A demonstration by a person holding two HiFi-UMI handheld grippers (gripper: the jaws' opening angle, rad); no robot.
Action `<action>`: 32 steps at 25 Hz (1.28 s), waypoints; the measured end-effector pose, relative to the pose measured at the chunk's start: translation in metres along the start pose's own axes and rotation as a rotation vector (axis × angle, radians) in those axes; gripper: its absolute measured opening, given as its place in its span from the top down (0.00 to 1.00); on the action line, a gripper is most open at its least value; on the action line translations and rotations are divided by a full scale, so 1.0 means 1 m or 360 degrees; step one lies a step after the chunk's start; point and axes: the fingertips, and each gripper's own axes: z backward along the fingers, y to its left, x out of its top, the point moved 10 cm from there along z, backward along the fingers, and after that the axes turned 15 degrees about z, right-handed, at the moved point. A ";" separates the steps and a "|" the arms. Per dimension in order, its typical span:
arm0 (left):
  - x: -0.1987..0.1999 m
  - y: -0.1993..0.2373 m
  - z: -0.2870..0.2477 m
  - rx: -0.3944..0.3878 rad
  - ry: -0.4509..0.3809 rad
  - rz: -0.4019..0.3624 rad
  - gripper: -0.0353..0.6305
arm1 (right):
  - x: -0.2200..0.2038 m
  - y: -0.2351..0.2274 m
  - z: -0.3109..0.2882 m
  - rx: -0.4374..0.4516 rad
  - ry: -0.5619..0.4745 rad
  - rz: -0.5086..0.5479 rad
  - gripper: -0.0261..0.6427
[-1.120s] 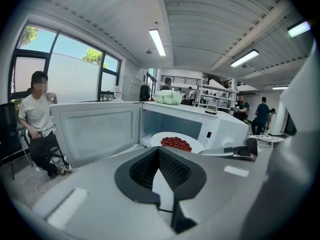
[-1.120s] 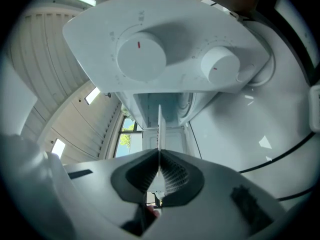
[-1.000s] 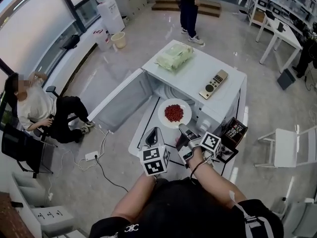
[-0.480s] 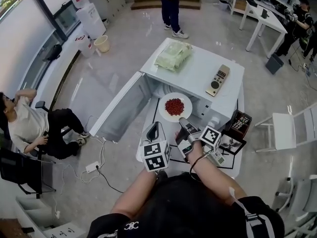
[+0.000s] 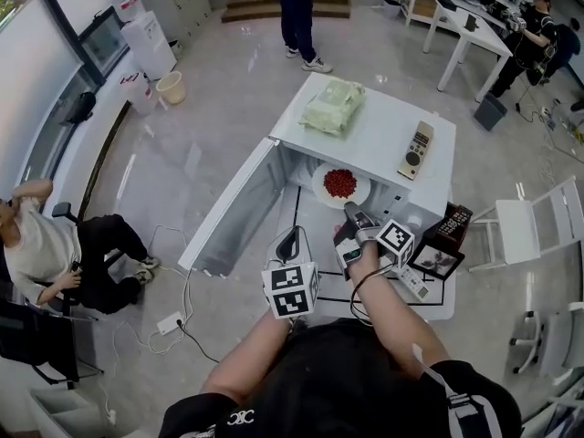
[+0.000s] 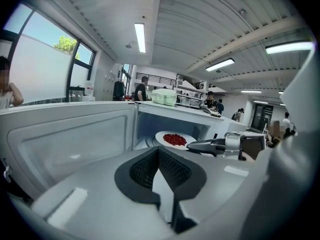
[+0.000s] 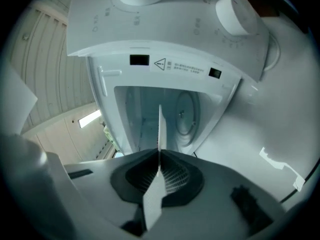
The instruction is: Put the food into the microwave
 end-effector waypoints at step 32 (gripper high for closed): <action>0.013 0.069 0.011 -0.0082 0.0054 -0.0083 0.93 | 0.010 -0.049 -0.065 -0.0377 -0.0322 -0.0039 0.93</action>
